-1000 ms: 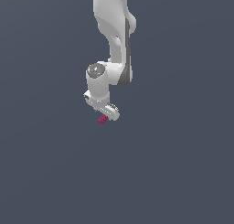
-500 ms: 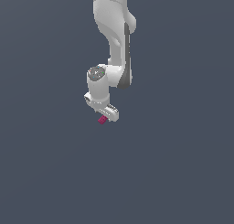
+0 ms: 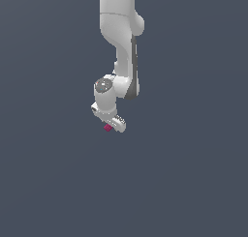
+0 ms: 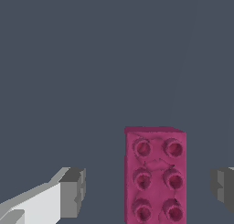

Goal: Pick up the object and move it to a goal position.

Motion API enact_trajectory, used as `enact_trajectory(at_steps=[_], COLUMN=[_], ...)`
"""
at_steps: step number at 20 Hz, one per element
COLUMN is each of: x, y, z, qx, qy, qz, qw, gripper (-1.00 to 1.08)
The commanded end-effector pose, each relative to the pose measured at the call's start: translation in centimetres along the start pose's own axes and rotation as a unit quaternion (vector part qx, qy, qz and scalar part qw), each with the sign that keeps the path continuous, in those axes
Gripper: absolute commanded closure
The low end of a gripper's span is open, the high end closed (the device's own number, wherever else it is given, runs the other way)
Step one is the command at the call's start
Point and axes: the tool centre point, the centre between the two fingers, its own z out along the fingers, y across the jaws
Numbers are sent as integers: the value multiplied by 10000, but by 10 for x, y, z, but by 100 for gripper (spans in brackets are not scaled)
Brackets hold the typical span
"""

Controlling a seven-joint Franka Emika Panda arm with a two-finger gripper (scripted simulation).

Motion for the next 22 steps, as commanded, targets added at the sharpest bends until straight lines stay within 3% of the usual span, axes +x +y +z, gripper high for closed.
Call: enact_trajectory(at_steps=[1,2,22], x=[0,0,14], y=[0,0,-8], z=[2,2,-19], qx=[3,3,3], qy=[5,5,6], qz=[1,1,0], qw=[10000,10000,10000], gripper=[-92,108,108])
